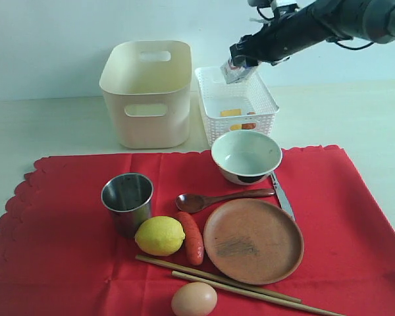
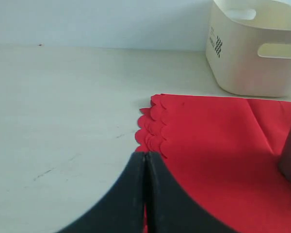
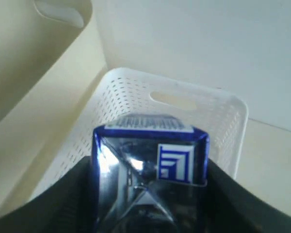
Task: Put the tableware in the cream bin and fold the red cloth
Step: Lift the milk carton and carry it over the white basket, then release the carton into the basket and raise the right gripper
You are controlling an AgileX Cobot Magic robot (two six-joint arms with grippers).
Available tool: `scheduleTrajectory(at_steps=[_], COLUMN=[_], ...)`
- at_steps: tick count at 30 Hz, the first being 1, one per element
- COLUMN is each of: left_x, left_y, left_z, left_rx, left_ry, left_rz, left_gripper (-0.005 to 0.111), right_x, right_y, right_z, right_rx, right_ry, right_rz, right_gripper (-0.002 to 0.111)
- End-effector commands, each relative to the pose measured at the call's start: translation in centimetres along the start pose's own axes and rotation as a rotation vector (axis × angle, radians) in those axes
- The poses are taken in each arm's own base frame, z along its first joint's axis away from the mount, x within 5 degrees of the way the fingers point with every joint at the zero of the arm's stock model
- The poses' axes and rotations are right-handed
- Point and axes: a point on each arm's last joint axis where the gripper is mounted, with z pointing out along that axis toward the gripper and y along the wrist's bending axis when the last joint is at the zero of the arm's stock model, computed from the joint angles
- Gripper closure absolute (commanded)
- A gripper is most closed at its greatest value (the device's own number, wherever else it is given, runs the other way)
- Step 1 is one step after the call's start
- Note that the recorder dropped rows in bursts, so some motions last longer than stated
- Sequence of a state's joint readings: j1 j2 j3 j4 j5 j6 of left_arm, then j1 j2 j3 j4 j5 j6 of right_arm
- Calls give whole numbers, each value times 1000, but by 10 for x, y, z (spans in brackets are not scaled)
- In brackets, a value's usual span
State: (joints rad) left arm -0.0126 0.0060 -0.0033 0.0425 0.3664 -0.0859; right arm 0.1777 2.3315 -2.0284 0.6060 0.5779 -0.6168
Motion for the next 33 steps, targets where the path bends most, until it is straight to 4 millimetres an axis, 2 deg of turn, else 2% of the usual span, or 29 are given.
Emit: scheduleTrajectory(at_steps=[1,8,14,18,24,28,30,33], left_x=[0,0,0,0,0,0,0,0], left_y=[0,0,0,0,0,0,0,0], left_z=[0,0,0,0,0,0,0,0], left_rx=[-1,-1,-1,-1,-1,-1,-1,-1], left_ry=[-15,-15,-15,-15,-15,-15,-15,-15], left_rz=[-1,-1,-1,-1,-1,-1,-1,-1], left_gripper=[107,107,107,107,107,107,107,107], right_x=[10,32,41,46,49,34,25,12], right_y=[-9,-1,7,9,9,11,14,19], right_z=[24,54,65,66,64,47,37,21], right_rx=[14,2,-11,-33,-28,-8,-12,-26], right_ry=[-85,-79,-55,-8,48,46,41,32], right_rz=[12,-115,-170,-220,-257,-282,-296,-306], right_gripper=[108,108,106,91,62,38,32,29])
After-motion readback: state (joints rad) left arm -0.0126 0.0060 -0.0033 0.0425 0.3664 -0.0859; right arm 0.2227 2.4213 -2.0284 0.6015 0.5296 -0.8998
